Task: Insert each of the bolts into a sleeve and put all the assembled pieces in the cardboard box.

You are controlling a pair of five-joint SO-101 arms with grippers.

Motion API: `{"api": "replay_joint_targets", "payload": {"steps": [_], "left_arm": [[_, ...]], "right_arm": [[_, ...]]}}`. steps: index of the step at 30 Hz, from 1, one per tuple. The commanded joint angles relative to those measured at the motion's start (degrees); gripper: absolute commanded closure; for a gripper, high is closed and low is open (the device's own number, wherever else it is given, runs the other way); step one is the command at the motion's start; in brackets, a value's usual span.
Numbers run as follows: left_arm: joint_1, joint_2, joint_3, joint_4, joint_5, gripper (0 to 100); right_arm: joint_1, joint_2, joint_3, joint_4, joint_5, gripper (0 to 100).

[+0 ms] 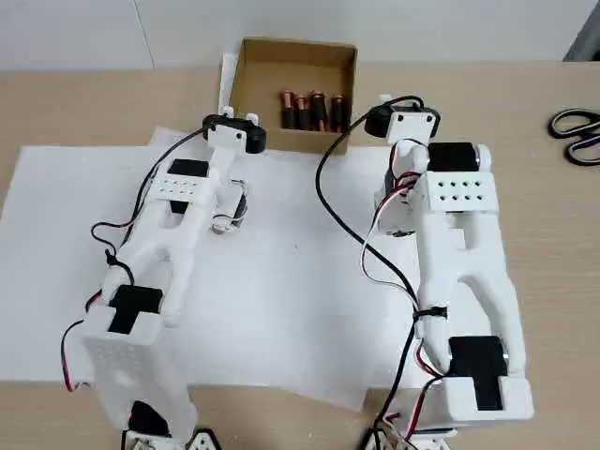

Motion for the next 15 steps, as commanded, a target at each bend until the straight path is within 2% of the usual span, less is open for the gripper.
{"api": "replay_joint_targets", "payload": {"steps": [1, 6, 12, 15], "left_arm": [[-0.5, 0.0, -1.9, -0.5, -0.2, 99], [2.8, -4.4, -5.8, 8.3, -0.2, 99], [4.9, -15.6, -9.6, 19.3, -0.4, 99], [4.8, -21.5, -9.5, 23.2, -6.4, 99]], "right_arm": [[0.4, -3.4, -2.6, 0.5, 0.5, 99.5], [0.6, -3.4, -2.6, 0.5, 0.6, 99.5], [0.7, -3.5, -2.9, 0.4, 0.6, 99.5], [0.7, -3.5, -3.0, 0.4, 0.6, 99.5]]}}
